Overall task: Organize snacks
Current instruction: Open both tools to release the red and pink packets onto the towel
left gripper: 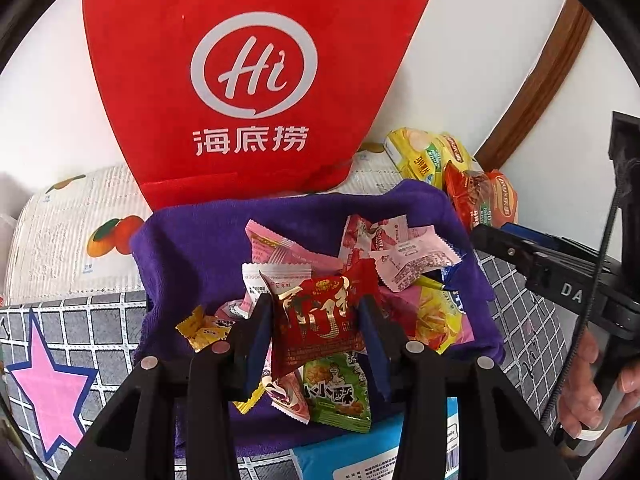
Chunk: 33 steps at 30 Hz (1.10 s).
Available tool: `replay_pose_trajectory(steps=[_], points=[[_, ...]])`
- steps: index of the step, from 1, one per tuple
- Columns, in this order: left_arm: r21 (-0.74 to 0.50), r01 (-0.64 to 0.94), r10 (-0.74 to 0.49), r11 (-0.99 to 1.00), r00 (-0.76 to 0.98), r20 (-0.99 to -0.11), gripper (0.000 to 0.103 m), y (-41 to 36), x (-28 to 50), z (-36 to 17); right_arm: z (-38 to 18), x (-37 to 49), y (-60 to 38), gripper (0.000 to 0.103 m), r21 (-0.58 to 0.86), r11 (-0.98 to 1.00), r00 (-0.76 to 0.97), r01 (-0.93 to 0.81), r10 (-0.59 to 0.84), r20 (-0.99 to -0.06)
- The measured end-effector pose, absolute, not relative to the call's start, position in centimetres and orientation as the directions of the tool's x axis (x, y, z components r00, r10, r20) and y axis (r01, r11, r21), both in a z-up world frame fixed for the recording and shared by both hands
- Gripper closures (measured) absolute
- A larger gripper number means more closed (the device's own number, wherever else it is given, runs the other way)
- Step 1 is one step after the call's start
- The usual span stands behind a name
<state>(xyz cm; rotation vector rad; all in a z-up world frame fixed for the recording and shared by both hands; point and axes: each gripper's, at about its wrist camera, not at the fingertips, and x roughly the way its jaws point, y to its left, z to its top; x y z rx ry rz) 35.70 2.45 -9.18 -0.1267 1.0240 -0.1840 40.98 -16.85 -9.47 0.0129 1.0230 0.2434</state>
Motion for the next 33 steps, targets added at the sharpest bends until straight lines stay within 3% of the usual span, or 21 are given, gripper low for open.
replay_pose_trajectory(steps=[33], points=[[-0.207,0.081,-0.219,0.975,0.495,-0.841,0.054,2.9,35.8,-9.2,-9.7,40.4,-15.2,0.049,0.031,0.970,0.509,-0.239,0.152,-0.847]])
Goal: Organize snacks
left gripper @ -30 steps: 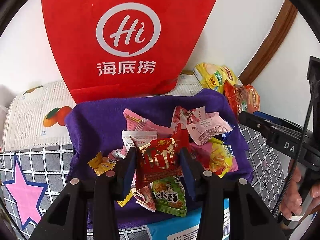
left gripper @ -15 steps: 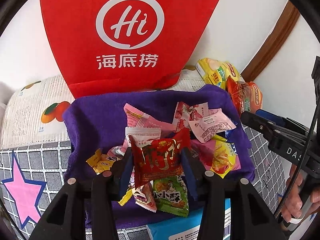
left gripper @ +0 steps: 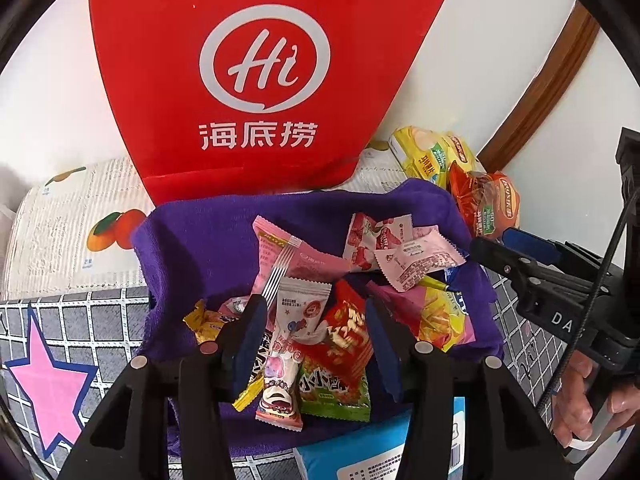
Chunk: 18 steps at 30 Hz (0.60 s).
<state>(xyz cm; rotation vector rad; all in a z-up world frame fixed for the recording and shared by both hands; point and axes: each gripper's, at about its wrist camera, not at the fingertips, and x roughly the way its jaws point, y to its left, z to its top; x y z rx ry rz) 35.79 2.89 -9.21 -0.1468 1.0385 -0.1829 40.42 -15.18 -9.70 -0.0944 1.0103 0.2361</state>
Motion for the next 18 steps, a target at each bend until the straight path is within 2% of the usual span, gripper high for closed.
replay_pose_trajectory(steps=[6,8,11,18], points=[[-0.193,0.098,-0.216,0.976,0.516,-0.829,0.052,2.6,35.3,-8.5,-9.0,39.9,-15.2,0.049,0.019,0.971,0.527,-0.239,0.146,-0.837],[-0.185,0.104,-0.212,0.977,0.524,-0.825,0.052,2.4,35.2,-8.3,-8.8,39.7,-15.2,0.044,0.017,0.971,0.535,-0.239,0.147,-0.832],[-0.177,0.110,-0.208,0.978,0.537,-0.817,0.051,2.4,34.9,-7.9,-8.2,39.4,-15.3,0.042,0.012,0.972,0.555,-0.233,0.143,-0.819],[-0.170,0.124,-0.210,0.978,0.556,-0.804,0.048,2.2,34.5,-7.2,-6.6,38.7,-16.0,0.040,0.067,0.979,0.591,-0.192,0.170,-0.789]])
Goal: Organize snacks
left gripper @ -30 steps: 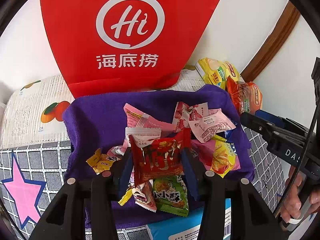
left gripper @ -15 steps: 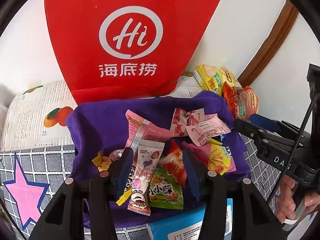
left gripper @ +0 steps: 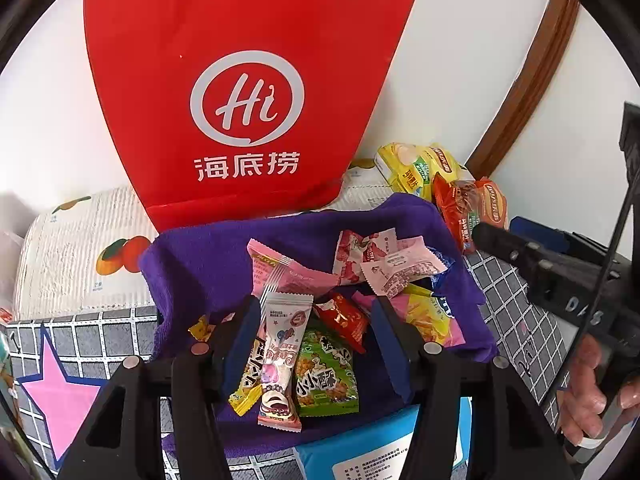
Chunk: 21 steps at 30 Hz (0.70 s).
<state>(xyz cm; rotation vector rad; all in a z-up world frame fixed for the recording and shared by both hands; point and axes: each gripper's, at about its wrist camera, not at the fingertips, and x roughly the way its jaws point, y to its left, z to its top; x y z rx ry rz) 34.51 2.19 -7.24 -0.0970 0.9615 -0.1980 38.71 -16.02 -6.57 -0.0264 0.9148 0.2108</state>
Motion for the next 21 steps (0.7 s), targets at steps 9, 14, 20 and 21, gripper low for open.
replay_pose_trajectory(steps=[9,14,20,21], points=[[-0.171,0.135,-0.218,0.976,0.593,-0.775,0.042,2.1,33.3,-5.7,-4.2,36.1,-16.1,0.037,0.066,0.983,0.665,-0.174,0.166,-0.728],[-0.134,0.139,-0.191,0.981,0.607,-0.771,0.042,1.1,32.5,-5.2,-3.6,33.0,-16.9,0.034,0.101,0.981,0.693,-0.167,0.190,-0.696],[-0.075,0.171,-0.169,0.982,0.644,-0.746,0.042,-1.1,30.2,-3.3,-2.9,28.3,-18.0,0.034,0.087,0.985,0.689,-0.151,0.168,-0.705],[-0.073,0.176,-0.172,0.982,0.649,-0.742,0.042,-1.4,29.7,-2.9,-2.9,27.4,-18.4,0.034,0.085,0.986,0.689,-0.142,0.161,-0.707]])
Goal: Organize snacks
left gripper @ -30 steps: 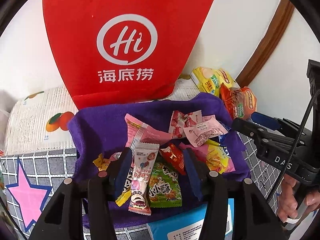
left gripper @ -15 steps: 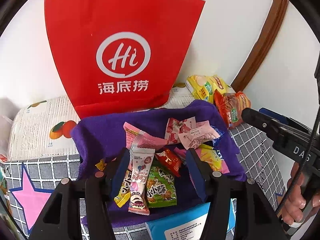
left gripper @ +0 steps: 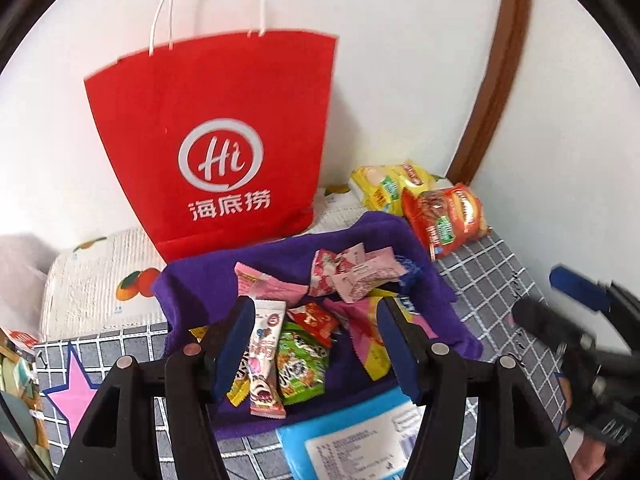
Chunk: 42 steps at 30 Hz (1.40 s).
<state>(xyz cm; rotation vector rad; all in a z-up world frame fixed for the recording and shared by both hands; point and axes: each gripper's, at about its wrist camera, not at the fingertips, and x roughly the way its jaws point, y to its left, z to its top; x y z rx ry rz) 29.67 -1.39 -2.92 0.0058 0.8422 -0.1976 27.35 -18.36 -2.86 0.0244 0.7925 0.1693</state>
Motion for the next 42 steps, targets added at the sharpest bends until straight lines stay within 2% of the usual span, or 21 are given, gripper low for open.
replay_pose_trajectory(steps=[3,7,9,13,16,19,24,26,42], points=[[-0.076,0.182,-0.178,0.980,0.654,-0.735,0.042,-1.7,27.7,-1.7,-2.7,24.9,-19.2,0.033,0.084,0.989,0.689,-0.120,0.144,-0.711],[-0.060,0.179,-0.169,0.982,0.685,-0.709,0.038,-1.7,24.1,-0.2,-2.3,21.6,-19.7,0.019,0.082,0.993,0.704,-0.081,0.115,-0.700],[-0.053,0.181,-0.166,0.982,0.699,-0.695,0.038,-1.6,22.1,0.3,-2.3,20.1,-19.8,0.017,0.085,0.994,0.705,-0.073,0.112,-0.701],[-0.061,0.168,-0.165,0.984,0.725,-0.669,0.029,-1.3,18.3,0.6,-3.0,17.3,-20.1,0.017,0.106,0.992,0.678,-0.067,0.123,-0.725],[-0.063,0.157,-0.159,0.986,0.733,-0.662,0.028,-1.1,15.8,0.3,-3.5,15.5,-20.5,0.006,0.107,0.993,0.679,-0.052,0.113,-0.726],[-0.054,0.140,-0.141,0.989,0.740,-0.658,0.018,-1.4,13.4,-0.1,-3.8,13.2,-20.6,0.004,0.080,0.996,0.686,-0.039,0.084,-0.723],[-0.024,0.097,-0.090,0.995,0.759,-0.645,0.013,-1.9,9.8,-0.1,-3.8,10.0,-20.5,0.003,0.047,0.998,0.695,-0.051,0.069,-0.716],[-0.022,0.085,-0.079,0.996,0.766,-0.638,0.006,-2.0,8.3,0.0,-3.5,8.8,-20.4,0.003,0.036,0.998,0.701,-0.057,0.066,-0.710],[-0.014,0.008,-0.015,1.000,0.803,-0.596,0.006,-0.5,2.1,1.1,-1.6,2.9,-20.6,0.002,0.042,0.997,0.755,-0.065,0.077,-0.651]])
